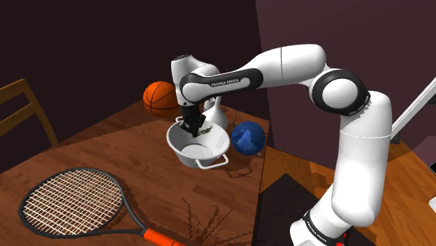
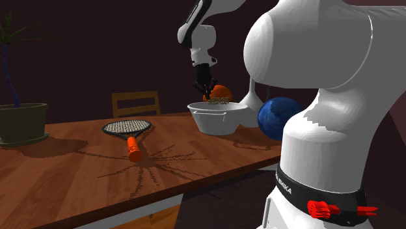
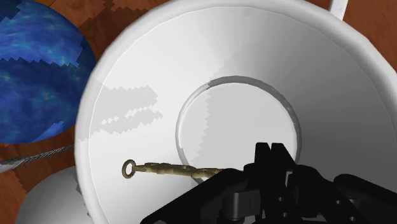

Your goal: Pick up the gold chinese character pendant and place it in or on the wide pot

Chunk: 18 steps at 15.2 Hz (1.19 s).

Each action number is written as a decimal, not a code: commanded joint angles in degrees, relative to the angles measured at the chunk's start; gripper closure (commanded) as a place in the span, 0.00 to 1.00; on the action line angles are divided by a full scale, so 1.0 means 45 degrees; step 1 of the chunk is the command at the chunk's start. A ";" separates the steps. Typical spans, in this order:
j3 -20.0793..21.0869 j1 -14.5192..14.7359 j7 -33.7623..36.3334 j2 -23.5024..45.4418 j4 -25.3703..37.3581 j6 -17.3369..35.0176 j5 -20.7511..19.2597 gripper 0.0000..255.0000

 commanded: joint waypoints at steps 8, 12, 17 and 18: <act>0.0000 0.0000 0.0000 0.0000 -0.0001 0.0002 0.0000 0.00; 0.0077 0.0285 -0.0121 0.0119 0.1769 -0.1640 0.0072 0.00; 0.0077 0.0285 -0.0121 0.0119 0.1769 -0.1640 0.0072 0.00; 0.0077 0.0285 -0.0121 0.0119 0.1769 -0.1640 0.0072 0.00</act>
